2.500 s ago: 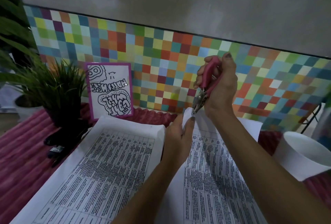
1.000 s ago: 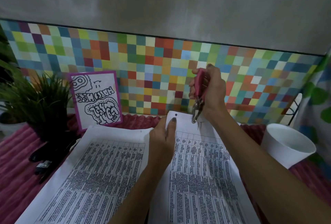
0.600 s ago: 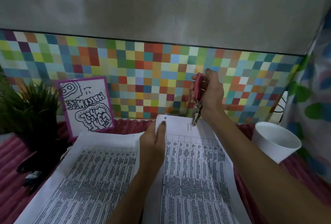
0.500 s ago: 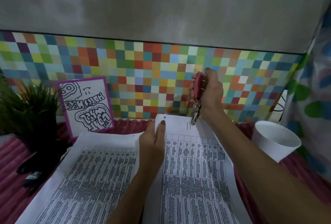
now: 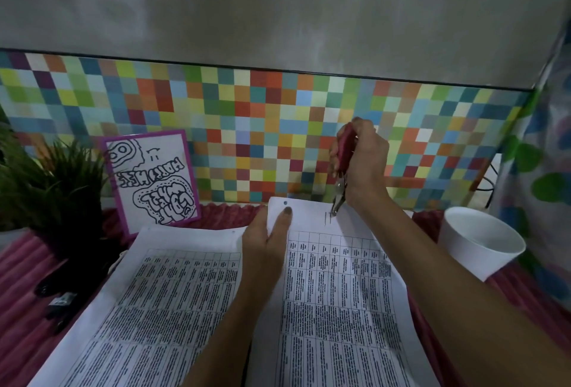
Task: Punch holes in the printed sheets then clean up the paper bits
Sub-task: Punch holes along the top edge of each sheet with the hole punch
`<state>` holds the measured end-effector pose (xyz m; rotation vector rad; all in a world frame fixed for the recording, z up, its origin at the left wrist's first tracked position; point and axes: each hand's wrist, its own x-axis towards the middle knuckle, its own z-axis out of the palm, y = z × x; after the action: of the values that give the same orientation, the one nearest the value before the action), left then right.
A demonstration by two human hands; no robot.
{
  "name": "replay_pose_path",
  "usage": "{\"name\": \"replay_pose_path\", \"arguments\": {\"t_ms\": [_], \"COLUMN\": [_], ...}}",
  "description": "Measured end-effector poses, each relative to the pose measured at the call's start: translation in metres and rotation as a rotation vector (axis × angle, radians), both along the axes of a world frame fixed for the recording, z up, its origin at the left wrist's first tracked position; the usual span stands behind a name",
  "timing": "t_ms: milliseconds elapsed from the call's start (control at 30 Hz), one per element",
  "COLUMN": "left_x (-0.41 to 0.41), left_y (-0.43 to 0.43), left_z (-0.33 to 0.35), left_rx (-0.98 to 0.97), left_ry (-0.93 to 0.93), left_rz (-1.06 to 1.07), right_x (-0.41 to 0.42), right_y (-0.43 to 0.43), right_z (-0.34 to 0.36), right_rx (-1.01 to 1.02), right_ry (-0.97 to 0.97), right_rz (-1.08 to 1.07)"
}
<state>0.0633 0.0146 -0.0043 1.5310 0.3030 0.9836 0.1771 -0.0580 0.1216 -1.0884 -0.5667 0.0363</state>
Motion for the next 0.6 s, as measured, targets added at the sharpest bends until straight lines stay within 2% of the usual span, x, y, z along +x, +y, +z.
{"name": "replay_pose_path", "arguments": {"t_ms": [100,167,233,333,433,467,533,600], "left_x": [-0.001,-0.007,-0.010,-0.010,-0.005,-0.003,0.000,0.001], "left_y": [0.018,0.026,0.022,0.010,0.000,0.000,-0.001,-0.002], "left_z": [0.004,0.009,0.019,0.029,0.023,0.018,0.013,0.014], "left_rx": [-0.400,-0.501,-0.367,0.063,0.587,0.688,0.665,0.536], "left_ry": [0.156,0.195,0.111,-0.013,0.064,0.082,0.056,0.019], "left_rz": [-0.297,-0.436,-0.390,-0.092,0.102,0.121,0.087,0.022], "right_x": [0.000,0.001,0.000,-0.003,-0.009,-0.011,-0.015,-0.019], "right_y": [-0.001,-0.003,-0.003,-0.001,0.004,0.005,0.007,0.008], "right_z": [0.003,0.005,0.006,0.004,-0.001,-0.002,-0.005,-0.007], "right_rx": [-0.010,-0.017,-0.034,-0.056,-0.082,-0.078,-0.063,-0.044], "right_ry": [0.030,0.036,0.009,-0.025,-0.072,-0.076,-0.083,-0.099], "right_rz": [0.061,0.094,0.105,0.134,0.135,0.137,0.131,0.114]}}
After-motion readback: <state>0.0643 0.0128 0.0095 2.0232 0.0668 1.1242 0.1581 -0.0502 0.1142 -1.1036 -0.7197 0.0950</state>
